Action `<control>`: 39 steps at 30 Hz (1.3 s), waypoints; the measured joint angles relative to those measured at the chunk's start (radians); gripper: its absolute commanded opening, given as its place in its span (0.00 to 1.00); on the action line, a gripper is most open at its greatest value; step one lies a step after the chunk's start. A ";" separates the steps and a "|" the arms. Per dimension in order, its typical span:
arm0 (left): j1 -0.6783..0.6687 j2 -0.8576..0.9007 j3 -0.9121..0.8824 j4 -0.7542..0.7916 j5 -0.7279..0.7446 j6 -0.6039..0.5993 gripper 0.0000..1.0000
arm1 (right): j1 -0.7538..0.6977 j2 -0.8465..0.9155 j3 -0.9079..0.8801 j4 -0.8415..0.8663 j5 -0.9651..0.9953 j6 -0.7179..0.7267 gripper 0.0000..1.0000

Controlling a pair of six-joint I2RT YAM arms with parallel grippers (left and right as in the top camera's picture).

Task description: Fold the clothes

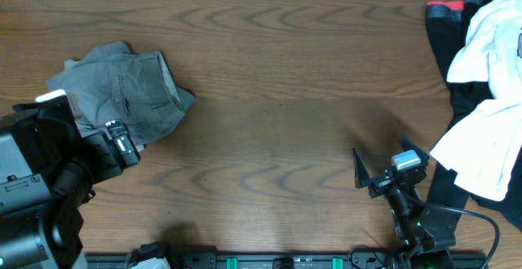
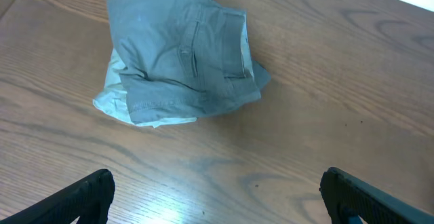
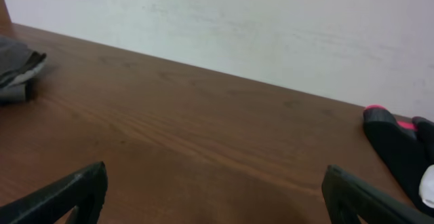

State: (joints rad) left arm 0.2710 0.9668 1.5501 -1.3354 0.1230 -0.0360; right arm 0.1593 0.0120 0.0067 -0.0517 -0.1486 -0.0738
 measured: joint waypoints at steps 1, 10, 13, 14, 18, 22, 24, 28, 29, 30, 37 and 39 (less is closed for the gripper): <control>0.000 0.000 0.000 -0.001 0.000 0.000 0.98 | 0.000 -0.001 0.000 -0.002 -0.001 0.000 0.99; 0.000 0.000 0.000 -0.001 0.000 0.000 0.98 | 0.000 0.000 0.000 -0.002 -0.008 0.000 0.99; 0.000 0.000 0.000 0.000 0.000 0.000 0.98 | 0.000 0.000 0.000 -0.002 -0.008 0.000 0.99; 0.000 0.000 0.000 0.000 0.000 0.000 0.98 | 0.000 0.000 0.000 -0.003 -0.008 0.000 0.99; 0.000 0.000 0.000 0.000 0.000 0.000 0.98 | 0.000 0.000 0.000 -0.002 -0.008 0.000 0.99; 0.000 0.000 0.000 0.000 0.000 0.000 0.98 | 0.000 0.000 0.000 -0.002 -0.008 0.000 0.99; 0.000 0.000 0.000 0.000 0.000 0.000 0.98 | 0.000 0.000 0.000 -0.002 -0.008 0.000 0.99; 0.000 0.000 0.000 0.000 0.000 0.000 0.98 | 0.000 0.000 0.000 -0.002 -0.008 0.000 0.99; 0.000 0.000 0.000 0.000 0.000 0.000 0.98 | 0.000 0.000 0.000 -0.002 -0.008 0.000 0.99; 0.000 0.000 0.000 0.000 0.000 0.000 0.98 | 0.000 0.000 0.000 -0.002 -0.008 0.000 0.99; 0.000 -0.007 -0.002 0.016 -0.011 0.008 0.98 | 0.000 0.000 0.000 -0.003 -0.008 0.000 0.99; -0.003 -0.029 -0.016 0.082 -0.016 0.011 0.98 | 0.000 0.000 0.000 -0.003 -0.008 0.000 0.99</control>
State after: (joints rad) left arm 0.2684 0.9375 1.5337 -1.2530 0.1074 -0.0250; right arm 0.1593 0.0116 0.0067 -0.0544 -0.1570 -0.0738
